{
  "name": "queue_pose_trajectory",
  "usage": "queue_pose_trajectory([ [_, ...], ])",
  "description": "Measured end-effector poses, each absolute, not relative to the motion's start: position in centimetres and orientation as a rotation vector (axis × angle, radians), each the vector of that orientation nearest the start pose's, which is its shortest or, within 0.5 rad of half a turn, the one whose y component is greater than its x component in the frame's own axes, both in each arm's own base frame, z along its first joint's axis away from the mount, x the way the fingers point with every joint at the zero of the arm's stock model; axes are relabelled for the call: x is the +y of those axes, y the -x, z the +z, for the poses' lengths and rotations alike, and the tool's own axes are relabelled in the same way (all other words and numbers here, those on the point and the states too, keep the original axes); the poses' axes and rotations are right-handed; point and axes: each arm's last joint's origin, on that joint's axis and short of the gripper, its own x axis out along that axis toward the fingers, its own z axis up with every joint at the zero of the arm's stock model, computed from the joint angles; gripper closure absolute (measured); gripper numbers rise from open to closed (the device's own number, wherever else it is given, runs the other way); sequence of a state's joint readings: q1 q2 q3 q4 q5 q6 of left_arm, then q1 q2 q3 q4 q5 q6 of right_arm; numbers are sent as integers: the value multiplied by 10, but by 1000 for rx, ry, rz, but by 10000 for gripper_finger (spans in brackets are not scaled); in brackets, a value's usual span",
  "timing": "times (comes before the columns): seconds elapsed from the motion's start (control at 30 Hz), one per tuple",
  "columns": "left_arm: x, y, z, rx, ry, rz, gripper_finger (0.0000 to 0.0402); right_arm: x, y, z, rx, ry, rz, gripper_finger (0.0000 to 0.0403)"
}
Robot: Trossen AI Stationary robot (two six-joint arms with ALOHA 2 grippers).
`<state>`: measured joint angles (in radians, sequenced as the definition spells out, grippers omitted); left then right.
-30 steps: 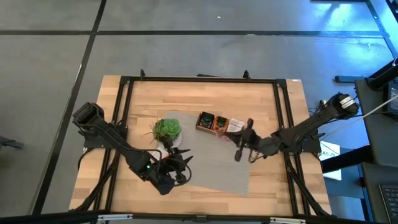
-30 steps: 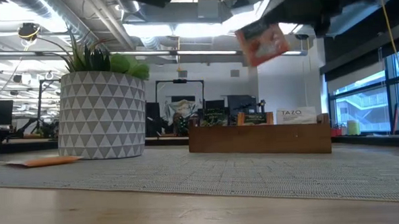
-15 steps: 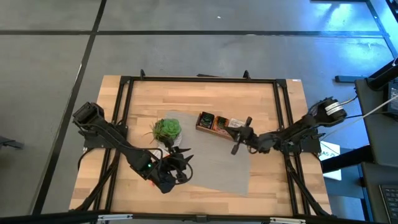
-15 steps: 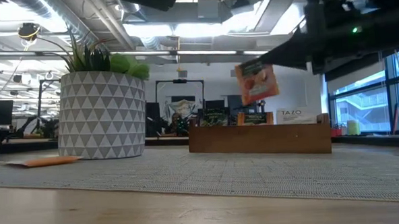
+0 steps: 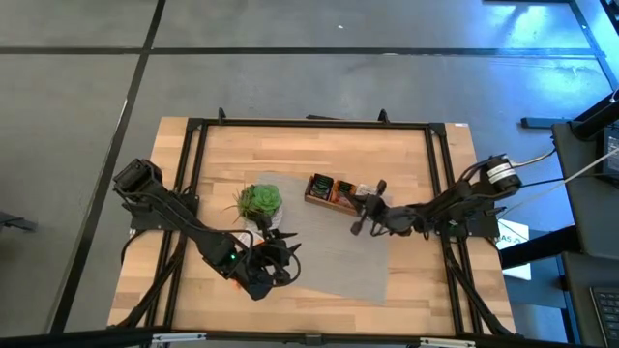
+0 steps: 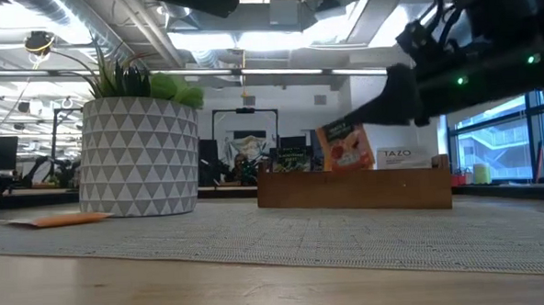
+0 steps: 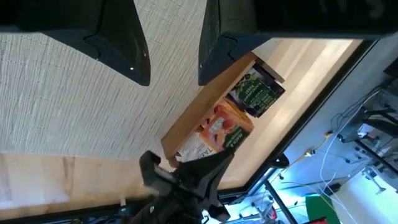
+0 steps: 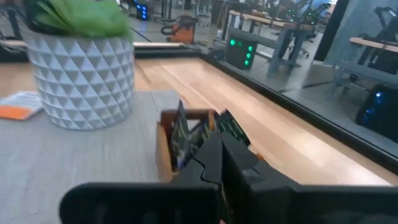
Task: Pick & Place Tea
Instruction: Put the orange tea bag into the middle section of the wooden organizer
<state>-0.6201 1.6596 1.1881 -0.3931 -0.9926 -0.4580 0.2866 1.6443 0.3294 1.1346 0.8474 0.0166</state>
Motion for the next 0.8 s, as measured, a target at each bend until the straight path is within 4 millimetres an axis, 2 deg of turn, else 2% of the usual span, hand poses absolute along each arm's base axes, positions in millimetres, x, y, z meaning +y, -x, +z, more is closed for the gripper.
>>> queue_pose_trajectory([
  [0.6,-180,-293,245,499,-188,469,274,44,-244,98,224,153,-636,400],
  [0.8,-180,-293,245,503,-186,463,274,44,-243,96,231,175,-688,399],
])
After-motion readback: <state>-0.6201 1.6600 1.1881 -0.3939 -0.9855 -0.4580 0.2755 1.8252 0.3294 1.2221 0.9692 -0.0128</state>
